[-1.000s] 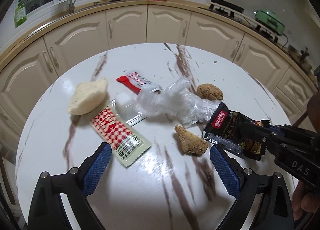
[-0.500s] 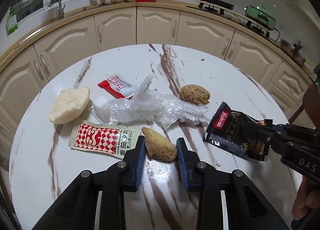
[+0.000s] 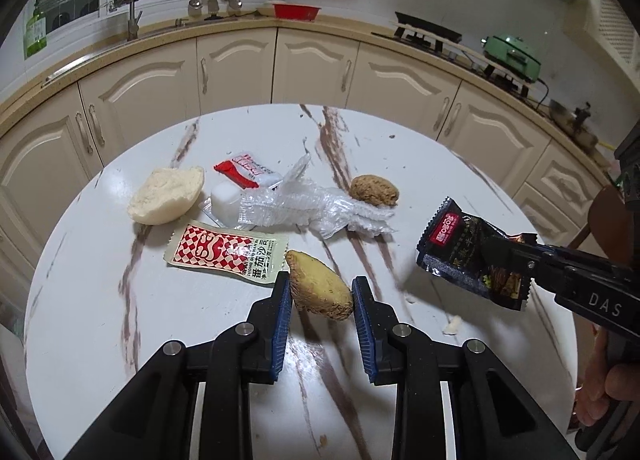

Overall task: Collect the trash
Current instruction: 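Grasp the dark snack packet with the right tool while the left tool grasps a potato piece, then carry the snack packet and potato piece to the blue bin and open both tools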

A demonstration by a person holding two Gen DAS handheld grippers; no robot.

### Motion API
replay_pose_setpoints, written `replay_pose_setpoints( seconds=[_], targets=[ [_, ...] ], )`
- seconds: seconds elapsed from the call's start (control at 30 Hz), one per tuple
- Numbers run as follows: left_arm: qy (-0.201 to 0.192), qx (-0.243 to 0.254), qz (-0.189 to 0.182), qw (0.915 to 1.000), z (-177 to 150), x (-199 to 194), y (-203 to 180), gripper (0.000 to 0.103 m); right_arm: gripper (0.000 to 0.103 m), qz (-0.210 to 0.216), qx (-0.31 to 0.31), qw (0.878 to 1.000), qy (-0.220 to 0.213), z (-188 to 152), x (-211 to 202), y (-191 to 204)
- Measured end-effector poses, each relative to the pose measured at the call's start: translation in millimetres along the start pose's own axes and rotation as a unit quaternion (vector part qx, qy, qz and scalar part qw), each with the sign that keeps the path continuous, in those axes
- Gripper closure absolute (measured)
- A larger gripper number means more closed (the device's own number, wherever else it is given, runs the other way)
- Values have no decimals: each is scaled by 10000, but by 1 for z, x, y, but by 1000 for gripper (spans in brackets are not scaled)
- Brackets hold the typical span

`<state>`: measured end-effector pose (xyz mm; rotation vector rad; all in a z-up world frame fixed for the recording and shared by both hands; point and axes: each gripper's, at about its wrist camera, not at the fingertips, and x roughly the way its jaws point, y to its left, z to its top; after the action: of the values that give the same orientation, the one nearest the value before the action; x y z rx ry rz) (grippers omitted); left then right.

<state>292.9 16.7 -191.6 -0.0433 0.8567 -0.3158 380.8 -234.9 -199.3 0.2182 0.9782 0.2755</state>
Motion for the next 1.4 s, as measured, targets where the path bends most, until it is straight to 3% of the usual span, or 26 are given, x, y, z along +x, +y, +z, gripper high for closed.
replay_pose_setpoints(
  seconds=[0.47, 0.87, 1.17, 1.4],
  targets=[
    [-630, 548, -233, 9962, 13, -73, -59, 77, 93, -40, -5, 9978, -662, -4, -74, -6],
    [-981, 1263, -835, 9836, 20, -90, -160, 77, 93, -546, 257, 9876, -1447, -18, -174, -57],
    [-637, 1807, -1561, 9690, 21, -46, -261, 77, 93, -1266, 986, 9726, -1684, -48, -231, -137],
    [119, 2181, -1872, 9577, 6, 17, -325, 77, 93, -1642, 1711, 9593, -1530, -81, -241, -217]
  ],
)
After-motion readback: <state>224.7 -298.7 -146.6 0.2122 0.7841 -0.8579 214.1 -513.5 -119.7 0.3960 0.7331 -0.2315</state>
